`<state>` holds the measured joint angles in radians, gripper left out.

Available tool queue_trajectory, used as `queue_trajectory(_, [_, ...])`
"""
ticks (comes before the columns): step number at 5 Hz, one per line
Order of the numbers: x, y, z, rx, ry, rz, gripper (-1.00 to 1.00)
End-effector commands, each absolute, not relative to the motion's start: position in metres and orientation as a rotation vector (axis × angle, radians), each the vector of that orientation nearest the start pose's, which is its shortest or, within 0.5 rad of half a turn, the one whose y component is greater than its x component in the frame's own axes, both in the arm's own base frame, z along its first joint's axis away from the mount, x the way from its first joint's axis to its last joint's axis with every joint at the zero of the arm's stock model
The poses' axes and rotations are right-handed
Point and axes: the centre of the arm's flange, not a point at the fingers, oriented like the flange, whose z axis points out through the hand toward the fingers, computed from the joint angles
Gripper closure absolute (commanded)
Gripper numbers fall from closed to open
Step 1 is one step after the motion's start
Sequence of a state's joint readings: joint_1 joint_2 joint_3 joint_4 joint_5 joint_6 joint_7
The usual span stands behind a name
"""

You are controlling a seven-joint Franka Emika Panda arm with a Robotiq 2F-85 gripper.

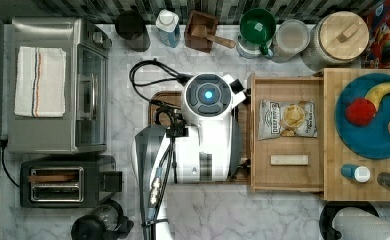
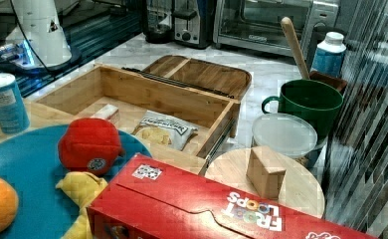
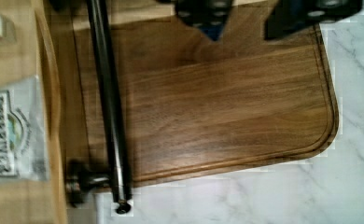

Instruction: Close the drawer.

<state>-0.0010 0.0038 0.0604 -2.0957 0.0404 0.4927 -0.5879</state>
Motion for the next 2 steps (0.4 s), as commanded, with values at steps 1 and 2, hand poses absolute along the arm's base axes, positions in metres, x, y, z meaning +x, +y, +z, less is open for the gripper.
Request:
queue_trajectory(1, [0.515,0.059,0.338,-3.161,-0.082,0.166,1.00])
queue_trajectory(2, [0.508,0.059,0.313,-3.153,-0.109,0.193,1.00])
